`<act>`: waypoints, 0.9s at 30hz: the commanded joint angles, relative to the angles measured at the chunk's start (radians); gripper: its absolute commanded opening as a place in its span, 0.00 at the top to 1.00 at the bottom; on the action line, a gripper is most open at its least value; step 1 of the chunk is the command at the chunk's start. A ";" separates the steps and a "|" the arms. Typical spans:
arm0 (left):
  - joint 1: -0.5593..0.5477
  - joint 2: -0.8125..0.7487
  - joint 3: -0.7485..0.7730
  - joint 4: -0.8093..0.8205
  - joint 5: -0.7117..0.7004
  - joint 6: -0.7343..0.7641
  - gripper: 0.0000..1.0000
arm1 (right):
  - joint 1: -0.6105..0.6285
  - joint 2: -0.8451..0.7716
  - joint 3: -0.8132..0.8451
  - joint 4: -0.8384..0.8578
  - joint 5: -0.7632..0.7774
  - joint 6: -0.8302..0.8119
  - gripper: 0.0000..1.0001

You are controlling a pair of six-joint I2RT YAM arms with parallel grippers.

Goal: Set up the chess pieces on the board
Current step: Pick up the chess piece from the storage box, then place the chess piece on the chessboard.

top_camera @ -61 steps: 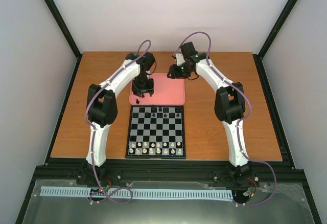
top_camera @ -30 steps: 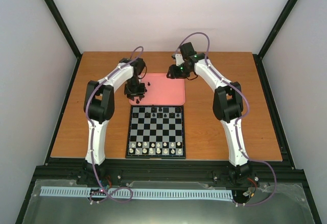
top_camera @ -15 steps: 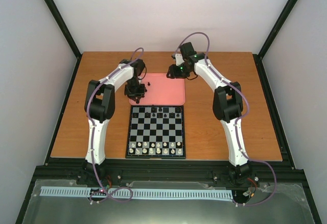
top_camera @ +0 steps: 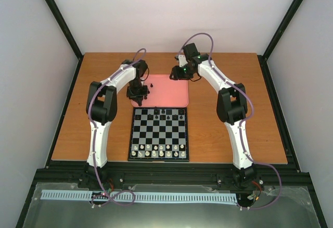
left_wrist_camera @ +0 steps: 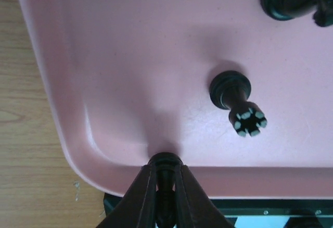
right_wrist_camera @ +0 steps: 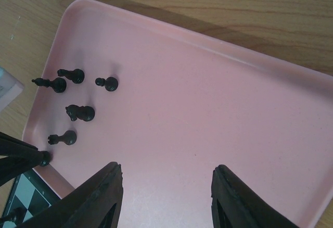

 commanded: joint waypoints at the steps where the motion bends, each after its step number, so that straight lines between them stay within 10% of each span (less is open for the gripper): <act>1: 0.005 -0.057 0.076 -0.074 -0.011 -0.003 0.98 | -0.009 0.013 0.025 -0.001 0.009 -0.005 0.53; 27: -0.119 -0.175 0.011 -0.062 0.115 -0.086 0.98 | -0.006 0.012 0.025 -0.003 0.023 -0.006 0.53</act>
